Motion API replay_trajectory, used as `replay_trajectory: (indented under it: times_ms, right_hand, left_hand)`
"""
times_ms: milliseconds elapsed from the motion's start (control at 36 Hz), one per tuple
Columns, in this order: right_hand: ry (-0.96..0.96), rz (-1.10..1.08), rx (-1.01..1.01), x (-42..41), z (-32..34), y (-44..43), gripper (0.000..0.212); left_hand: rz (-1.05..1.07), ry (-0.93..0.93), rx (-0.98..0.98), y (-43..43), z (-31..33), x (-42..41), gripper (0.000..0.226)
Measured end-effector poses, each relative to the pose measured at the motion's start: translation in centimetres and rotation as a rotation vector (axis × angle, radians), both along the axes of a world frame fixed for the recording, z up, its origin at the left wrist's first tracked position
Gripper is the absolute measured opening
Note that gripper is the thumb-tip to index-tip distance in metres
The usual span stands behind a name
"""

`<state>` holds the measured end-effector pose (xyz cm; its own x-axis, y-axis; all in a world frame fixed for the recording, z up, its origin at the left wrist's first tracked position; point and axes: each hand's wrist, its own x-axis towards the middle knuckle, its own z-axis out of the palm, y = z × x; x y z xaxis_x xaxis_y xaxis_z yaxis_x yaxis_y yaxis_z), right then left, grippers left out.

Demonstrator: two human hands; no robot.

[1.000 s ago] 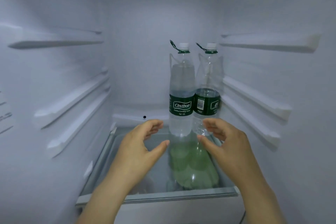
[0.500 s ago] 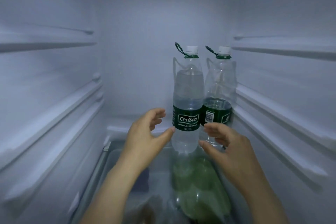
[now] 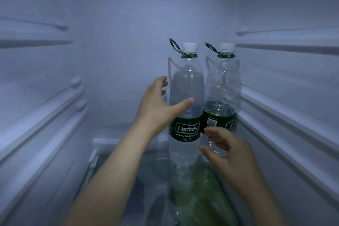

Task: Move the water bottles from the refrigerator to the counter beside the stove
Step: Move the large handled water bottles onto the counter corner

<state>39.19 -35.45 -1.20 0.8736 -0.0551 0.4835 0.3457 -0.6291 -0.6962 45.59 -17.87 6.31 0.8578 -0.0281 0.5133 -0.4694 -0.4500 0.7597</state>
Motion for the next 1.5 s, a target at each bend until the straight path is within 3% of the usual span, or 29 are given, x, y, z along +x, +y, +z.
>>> replay_trajectory:
  times_ms: [250,417,472,833,1000,1083,1194,1306,1500]
  right_hand:
    - [0.01,-0.033,-0.025,0.5,0.3,-0.6,0.037]
    - [0.007,-0.032,-0.006,0.5,0.3,-1.0,0.035]
    - [0.018,-0.031,0.002,0.5,0.2,-0.9,0.037]
    - [0.185,0.024,0.021,2.1,-1.2,1.5,0.087]
    - [0.16,0.112,0.043,3.5,-1.6,2.8,0.067]
    - [0.158,0.111,0.037,4.4,-2.4,3.4,0.081]
    - [0.171,0.127,0.026,5.2,-2.9,4.1,0.114]
    - [0.134,0.142,0.015,5.8,-3.1,4.7,0.103]
    - [0.07,0.122,0.026,6.4,-3.8,5.6,0.088]
  left_hand:
    - [-0.037,-0.009,-0.019,-1.9,1.1,2.0,0.101]
    - [-0.033,-0.02,-0.085,-2.2,0.8,2.3,0.062]
    - [-0.032,-0.017,-0.106,-2.2,0.6,2.2,0.059]
    - [-0.026,-0.044,-0.181,0.1,0.1,0.0,0.055]
    - [-0.035,-0.042,-0.216,1.1,-0.3,-1.0,0.055]
    - [-0.035,-0.034,-0.237,1.7,-0.5,-1.3,0.056]
    - [-0.011,-0.037,-0.253,2.5,-0.9,-1.8,0.053]
    - [0.012,-0.05,-0.265,3.4,-1.1,-2.0,0.046]
    - [0.038,-0.073,-0.307,4.2,-1.8,-1.7,0.068]
